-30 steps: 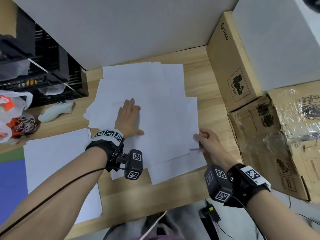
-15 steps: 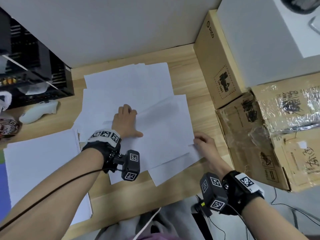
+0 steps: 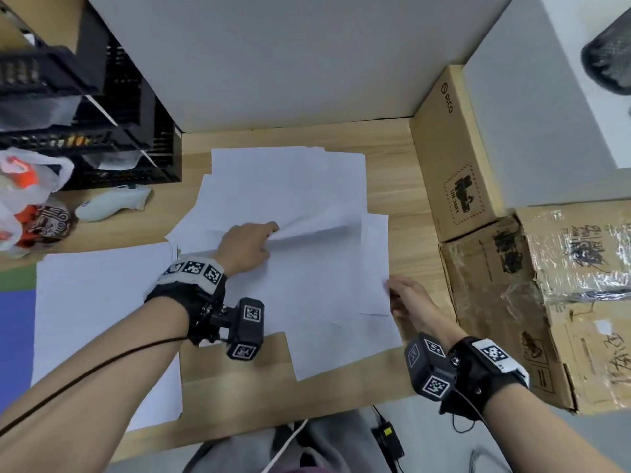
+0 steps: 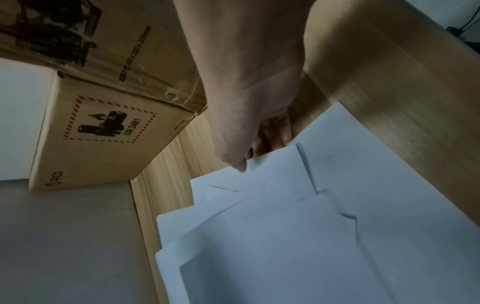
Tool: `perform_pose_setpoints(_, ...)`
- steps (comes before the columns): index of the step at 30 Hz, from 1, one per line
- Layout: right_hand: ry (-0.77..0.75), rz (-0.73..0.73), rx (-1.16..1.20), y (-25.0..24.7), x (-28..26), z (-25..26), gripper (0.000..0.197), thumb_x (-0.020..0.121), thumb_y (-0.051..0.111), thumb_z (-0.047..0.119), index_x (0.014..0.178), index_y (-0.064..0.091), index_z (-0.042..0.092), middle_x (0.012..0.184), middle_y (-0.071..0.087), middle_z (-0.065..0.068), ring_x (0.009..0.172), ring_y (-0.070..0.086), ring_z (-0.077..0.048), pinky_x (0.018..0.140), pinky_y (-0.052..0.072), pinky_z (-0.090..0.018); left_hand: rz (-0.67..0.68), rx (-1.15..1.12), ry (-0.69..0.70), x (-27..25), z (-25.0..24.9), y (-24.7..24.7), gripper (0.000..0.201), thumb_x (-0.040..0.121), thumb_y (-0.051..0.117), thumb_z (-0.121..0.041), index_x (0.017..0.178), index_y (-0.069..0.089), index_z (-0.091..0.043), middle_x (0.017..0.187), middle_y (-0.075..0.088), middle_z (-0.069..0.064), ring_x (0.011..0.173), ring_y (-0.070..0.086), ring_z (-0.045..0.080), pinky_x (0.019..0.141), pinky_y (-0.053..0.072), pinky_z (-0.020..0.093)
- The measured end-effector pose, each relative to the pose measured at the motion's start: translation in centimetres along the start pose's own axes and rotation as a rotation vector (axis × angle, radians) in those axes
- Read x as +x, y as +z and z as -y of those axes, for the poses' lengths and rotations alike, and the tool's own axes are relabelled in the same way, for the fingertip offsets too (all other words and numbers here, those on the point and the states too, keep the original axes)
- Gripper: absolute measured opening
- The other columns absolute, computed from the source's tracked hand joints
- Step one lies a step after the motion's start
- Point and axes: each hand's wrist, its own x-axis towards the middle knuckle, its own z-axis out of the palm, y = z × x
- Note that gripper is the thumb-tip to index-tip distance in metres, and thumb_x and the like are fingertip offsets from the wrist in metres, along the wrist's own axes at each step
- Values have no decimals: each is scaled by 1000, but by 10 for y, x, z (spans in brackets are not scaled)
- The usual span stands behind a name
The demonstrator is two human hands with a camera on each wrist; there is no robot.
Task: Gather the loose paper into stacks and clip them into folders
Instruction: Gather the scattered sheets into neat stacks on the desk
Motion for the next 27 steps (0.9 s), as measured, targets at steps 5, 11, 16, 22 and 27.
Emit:
perform_pose_setpoints(5, -25, 46, 11, 9, -1, 4, 12, 95, 57, 21, 98, 63, 10, 72, 62, 0, 56, 55, -11, 51, 38, -21, -63, 89, -57, 34, 9, -1, 29, 88, 58, -12, 117, 59, -8, 116, 53, 17, 115, 44, 36, 84, 44, 42)
perform_pose_setpoints(11, -57, 81, 27, 13, -1, 5, 19, 95, 51, 6, 112, 60, 11, 89, 66, 1, 73, 62, -11, 51, 45, -11, -34, 189, 6, 65, 5, -3, 74, 71, 78, -21, 134, 45, -4, 140, 34, 22, 133, 27, 38, 106, 33, 50)
perform_pose_setpoints(16, -37, 173, 44, 16, -1, 3, 32, 98, 52, 15, 128, 60, 12, 122, 68, -4, 110, 66, -22, 97, 51, -39, 4, 298, 22, 81, 2, -14, 106, 46, 69, -58, 135, 31, -14, 115, 50, 15, 113, 46, 34, 96, 36, 46)
perform_pose_setpoints(22, -44, 161, 2, 15, -4, 2, 31, 97, 49, 10, 125, 62, 7, 119, 69, -6, 104, 68, -20, 85, 55, -29, 92, 307, 17, 81, -2, -12, 102, 54, 84, -42, 138, 30, -24, 137, 29, 13, 133, 25, 32, 113, 24, 42)
perform_pose_setpoints(27, -14, 150, 8, 11, -19, -3, 25, 96, 46, 3, 112, 65, 5, 88, 74, 0, 67, 70, -6, 51, 48, -16, 122, 385, 55, 75, -21, -10, 109, 48, 85, -39, 136, 23, -23, 129, 35, 9, 120, 36, 31, 105, 34, 40)
